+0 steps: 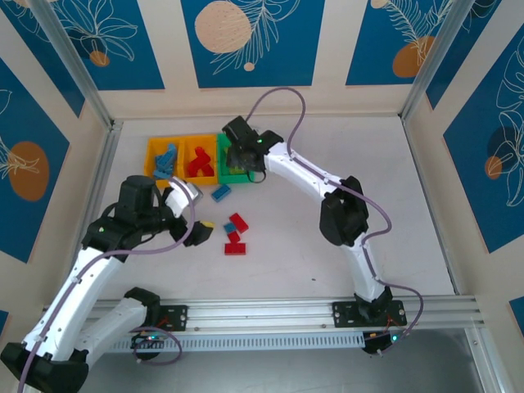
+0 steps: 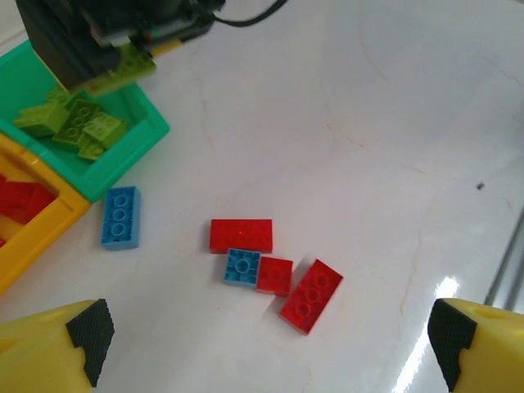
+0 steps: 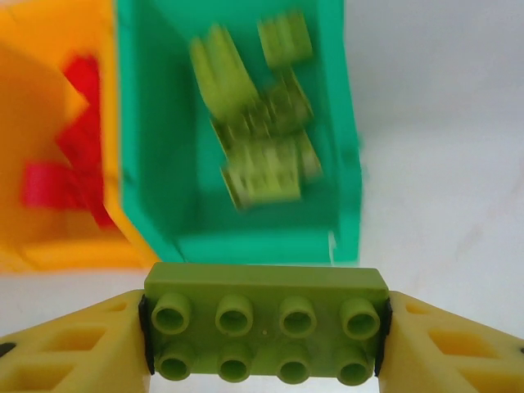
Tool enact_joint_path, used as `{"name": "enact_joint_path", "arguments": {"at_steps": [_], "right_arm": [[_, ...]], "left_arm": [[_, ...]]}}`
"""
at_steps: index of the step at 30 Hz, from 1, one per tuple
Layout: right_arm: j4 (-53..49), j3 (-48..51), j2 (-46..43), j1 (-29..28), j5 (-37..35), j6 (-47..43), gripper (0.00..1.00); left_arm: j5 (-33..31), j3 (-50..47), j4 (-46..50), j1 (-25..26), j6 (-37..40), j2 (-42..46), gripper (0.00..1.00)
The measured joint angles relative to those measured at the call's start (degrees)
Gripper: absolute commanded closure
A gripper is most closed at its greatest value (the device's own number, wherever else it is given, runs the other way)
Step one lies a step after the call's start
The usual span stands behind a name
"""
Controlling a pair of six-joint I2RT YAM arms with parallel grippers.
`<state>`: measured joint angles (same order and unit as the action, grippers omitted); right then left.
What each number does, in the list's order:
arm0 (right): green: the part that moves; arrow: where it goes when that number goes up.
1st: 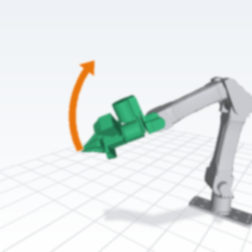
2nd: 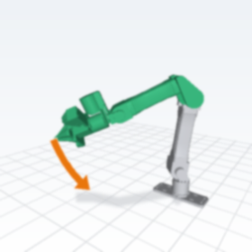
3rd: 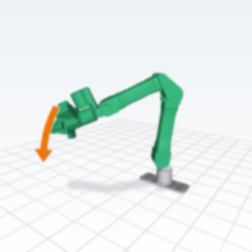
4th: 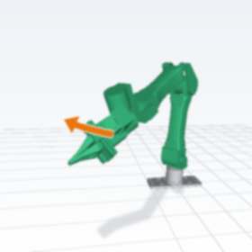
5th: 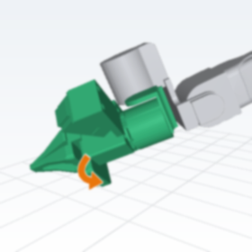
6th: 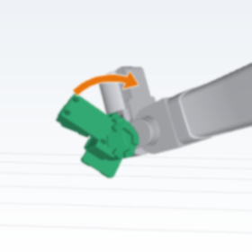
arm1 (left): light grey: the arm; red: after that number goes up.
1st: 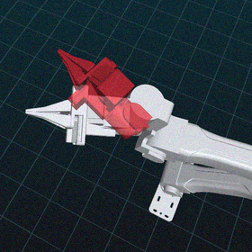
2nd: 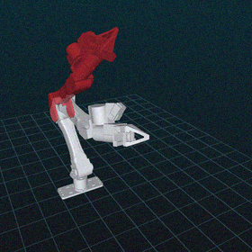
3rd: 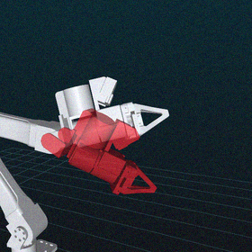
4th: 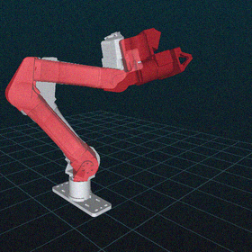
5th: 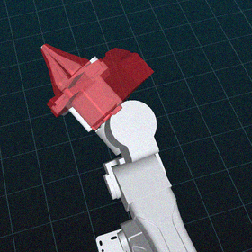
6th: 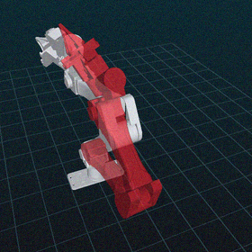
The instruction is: Sort the legos into containers by color
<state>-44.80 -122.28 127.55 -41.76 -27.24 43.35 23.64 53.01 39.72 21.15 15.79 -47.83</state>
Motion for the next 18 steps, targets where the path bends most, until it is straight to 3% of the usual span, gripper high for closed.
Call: {"name": "enact_joint_path", "arguments": {"at_steps": [3,10,18], "right_arm": [[3.19,-7.96,5.97,1.36,-0.02,-4.52,0.35],[4.33,-22.08,18.86,2.58,-0.42,-13.88,0.15],[1.25,-18.97,14.23,2.58,1.42,-18.16,0.13]], "left_arm": [[-2.64,-0.24,-2.10,0.00,-4.44,-0.37,0.00],[-9.38,-1.55,-5.27,0.00,-18.16,-1.27,0.00],[-9.77,-2.21,-5.84,0.09,-29.20,-5.92,0.03]]}}
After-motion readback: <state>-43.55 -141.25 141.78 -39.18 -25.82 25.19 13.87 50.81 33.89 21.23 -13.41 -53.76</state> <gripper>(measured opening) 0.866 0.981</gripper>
